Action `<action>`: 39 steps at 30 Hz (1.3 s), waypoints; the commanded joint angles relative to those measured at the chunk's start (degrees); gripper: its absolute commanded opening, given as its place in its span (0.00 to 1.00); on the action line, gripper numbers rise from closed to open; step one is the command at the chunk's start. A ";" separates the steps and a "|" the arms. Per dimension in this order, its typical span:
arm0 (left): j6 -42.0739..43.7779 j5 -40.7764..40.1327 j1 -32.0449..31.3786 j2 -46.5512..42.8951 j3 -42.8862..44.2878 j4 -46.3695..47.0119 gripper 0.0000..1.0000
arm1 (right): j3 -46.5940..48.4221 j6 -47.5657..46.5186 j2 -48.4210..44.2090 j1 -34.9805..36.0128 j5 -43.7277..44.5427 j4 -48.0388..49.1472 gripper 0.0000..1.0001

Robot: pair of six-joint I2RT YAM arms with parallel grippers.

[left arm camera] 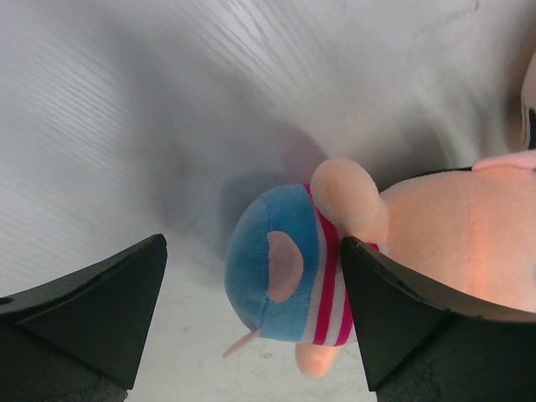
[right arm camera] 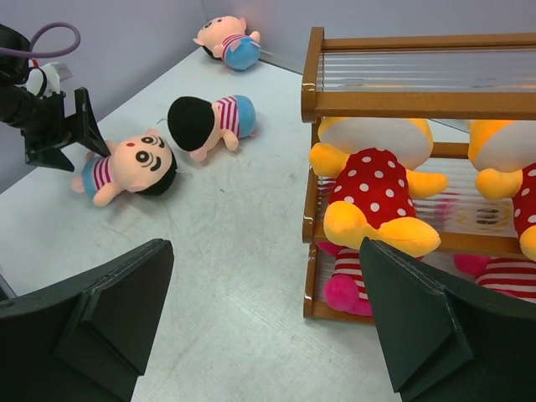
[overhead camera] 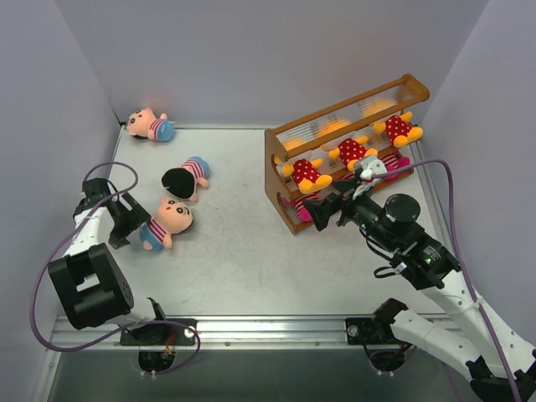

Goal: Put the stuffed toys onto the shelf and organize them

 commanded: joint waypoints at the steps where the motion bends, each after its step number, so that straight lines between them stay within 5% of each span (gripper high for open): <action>1: -2.27 8.57 -1.20 -4.01 -2.91 -3.28 0.93 | -0.39 -0.81 -0.81 -0.45 0.15 2.45 0.99; 12: -13.25 18.34 -19.90 -14.63 -10.65 -4.17 0.95 | 0.48 -1.08 0.86 -0.45 -0.11 3.24 0.99; 22: -4.66 17.38 -21.77 -22.30 -3.29 -11.02 0.97 | 1.19 -1.08 2.52 -0.45 0.50 2.62 0.99; 39: 12.49 17.89 -16.15 6.70 17.30 -6.11 0.94 | 1.98 -0.64 1.74 -0.45 0.85 0.78 0.99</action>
